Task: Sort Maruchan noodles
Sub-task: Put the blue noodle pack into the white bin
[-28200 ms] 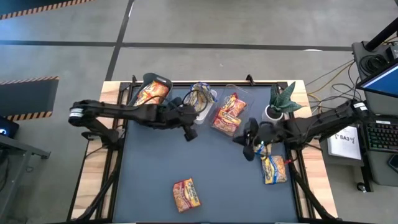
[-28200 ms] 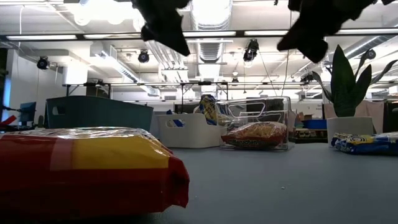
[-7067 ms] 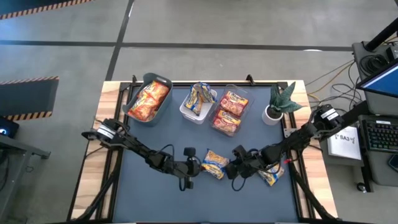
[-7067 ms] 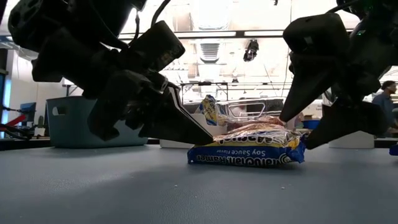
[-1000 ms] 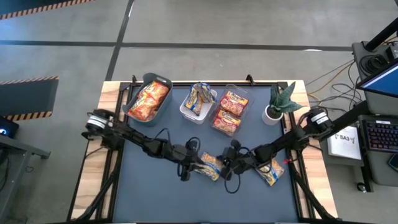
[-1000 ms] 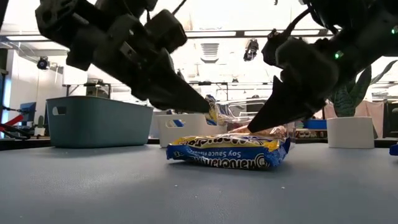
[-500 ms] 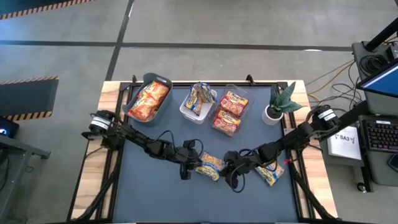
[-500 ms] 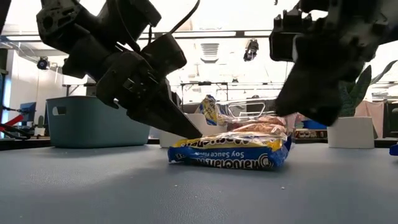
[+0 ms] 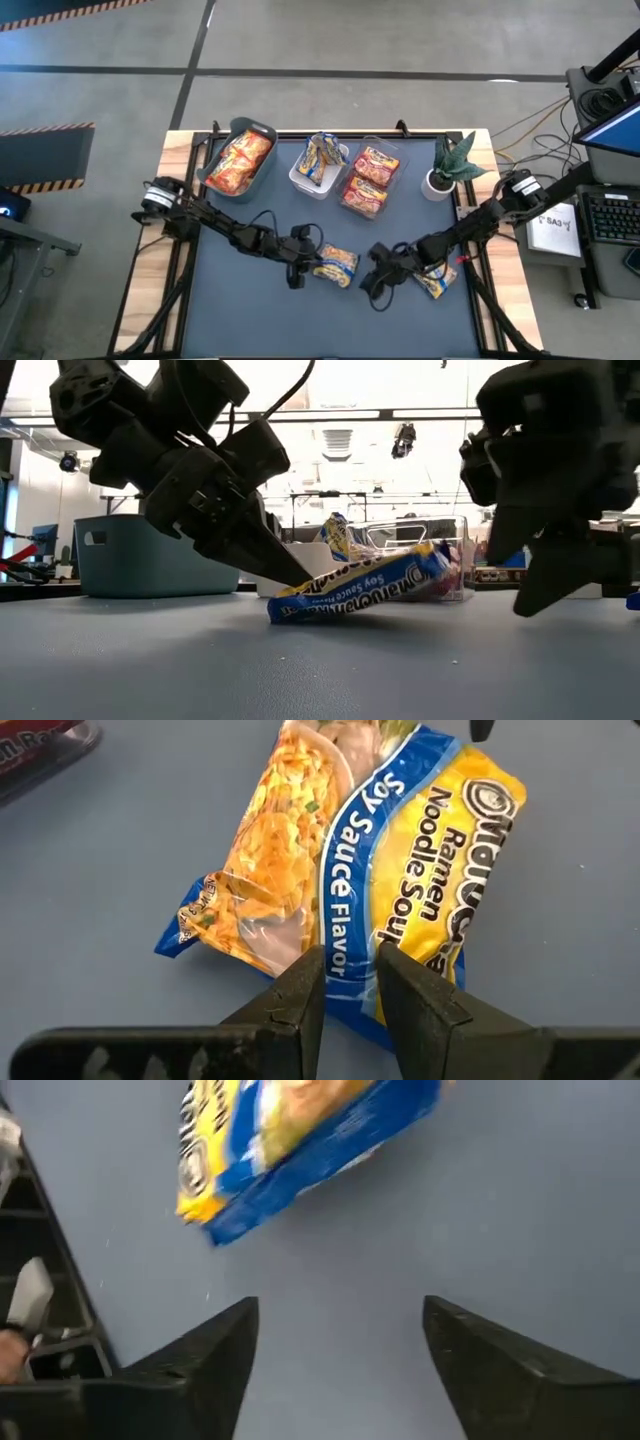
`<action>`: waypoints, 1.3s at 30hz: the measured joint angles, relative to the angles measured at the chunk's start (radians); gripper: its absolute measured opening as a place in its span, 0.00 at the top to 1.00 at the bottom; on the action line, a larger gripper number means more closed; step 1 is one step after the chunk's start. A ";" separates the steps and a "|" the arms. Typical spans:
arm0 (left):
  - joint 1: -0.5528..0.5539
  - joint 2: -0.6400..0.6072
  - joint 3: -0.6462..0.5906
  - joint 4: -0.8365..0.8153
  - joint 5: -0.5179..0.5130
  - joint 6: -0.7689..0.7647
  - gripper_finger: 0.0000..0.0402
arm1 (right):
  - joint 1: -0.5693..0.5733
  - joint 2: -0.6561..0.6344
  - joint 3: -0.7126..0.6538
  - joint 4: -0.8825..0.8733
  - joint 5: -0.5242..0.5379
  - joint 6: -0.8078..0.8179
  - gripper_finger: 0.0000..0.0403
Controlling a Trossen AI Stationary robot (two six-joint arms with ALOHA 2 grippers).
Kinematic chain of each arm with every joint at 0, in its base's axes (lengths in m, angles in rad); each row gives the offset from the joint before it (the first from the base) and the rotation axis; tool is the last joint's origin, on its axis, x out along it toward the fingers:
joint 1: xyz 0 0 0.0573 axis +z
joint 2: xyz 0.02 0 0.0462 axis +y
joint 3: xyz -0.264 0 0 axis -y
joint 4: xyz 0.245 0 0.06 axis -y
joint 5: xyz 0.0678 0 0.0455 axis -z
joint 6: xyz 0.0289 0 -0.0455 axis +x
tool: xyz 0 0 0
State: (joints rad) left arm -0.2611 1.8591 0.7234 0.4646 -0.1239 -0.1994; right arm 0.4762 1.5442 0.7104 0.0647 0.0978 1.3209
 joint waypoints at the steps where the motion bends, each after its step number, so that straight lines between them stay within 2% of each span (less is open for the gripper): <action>1: 0.000 0.000 -0.005 0.007 -0.003 -0.002 0.80 | 0.000 0.001 0.000 0.000 0.020 0.000 0.30; 6: 0.000 0.002 -0.012 0.027 -0.009 -0.003 0.80 | -0.004 0.001 -0.001 0.014 0.110 -0.017 0.25; 16: 0.000 0.004 -0.013 0.034 -0.013 -0.004 0.80 | -0.036 0.036 -0.002 0.106 0.188 -0.038 0.25; 23: 0.000 0.004 -0.016 0.044 -0.017 -0.004 0.80 | -0.063 0.131 -0.003 0.375 0.190 -0.134 0.27; 27: 0.001 0.004 -0.016 0.046 -0.020 -0.004 0.80 | -0.079 0.143 -0.001 0.404 0.194 -0.151 0.31; 35: 0.001 0.004 -0.017 0.058 -0.019 -0.004 0.80 | -0.089 0.141 -0.002 0.406 0.193 -0.151 0.49; 39: 0.000 0.004 -0.016 0.061 -0.018 -0.003 0.80 | -0.089 0.141 -0.002 0.408 0.182 -0.160 0.54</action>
State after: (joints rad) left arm -0.2611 1.8633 0.7070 0.5257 -0.1421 -0.2028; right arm 0.3870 1.6852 0.7086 0.4728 0.2798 1.1612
